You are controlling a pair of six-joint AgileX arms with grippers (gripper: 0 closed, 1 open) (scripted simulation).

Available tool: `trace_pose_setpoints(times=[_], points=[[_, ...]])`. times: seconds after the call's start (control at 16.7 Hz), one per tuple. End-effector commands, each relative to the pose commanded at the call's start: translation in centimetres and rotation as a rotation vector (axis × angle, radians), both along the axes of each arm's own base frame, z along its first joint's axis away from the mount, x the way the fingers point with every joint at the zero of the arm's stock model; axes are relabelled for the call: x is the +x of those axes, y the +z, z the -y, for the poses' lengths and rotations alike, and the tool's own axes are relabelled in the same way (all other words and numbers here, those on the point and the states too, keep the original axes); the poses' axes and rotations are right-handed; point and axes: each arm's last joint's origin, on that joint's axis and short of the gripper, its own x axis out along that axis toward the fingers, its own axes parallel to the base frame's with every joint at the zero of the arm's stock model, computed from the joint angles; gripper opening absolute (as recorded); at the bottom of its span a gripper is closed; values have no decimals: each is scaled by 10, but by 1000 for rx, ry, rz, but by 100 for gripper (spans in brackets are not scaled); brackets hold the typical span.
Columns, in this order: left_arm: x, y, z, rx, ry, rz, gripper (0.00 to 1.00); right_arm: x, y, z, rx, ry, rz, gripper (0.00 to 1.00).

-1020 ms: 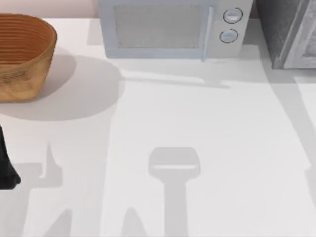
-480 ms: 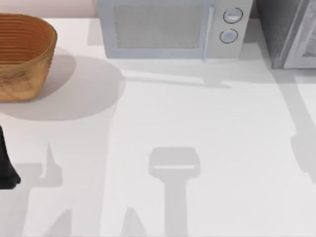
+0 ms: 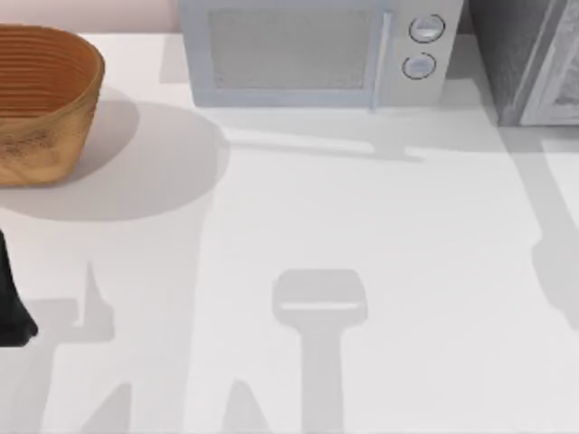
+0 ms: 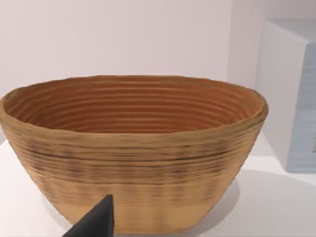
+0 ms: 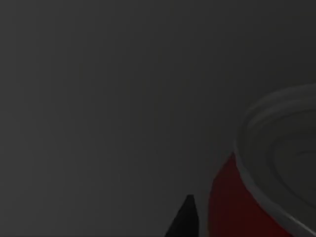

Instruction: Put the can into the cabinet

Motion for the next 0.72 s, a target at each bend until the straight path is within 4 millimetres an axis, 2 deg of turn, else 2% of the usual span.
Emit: trace_pose_setpoints(times=[0.72], points=[[0,0,0,0,0,0,100,0,0,0,0,0,0,98]])
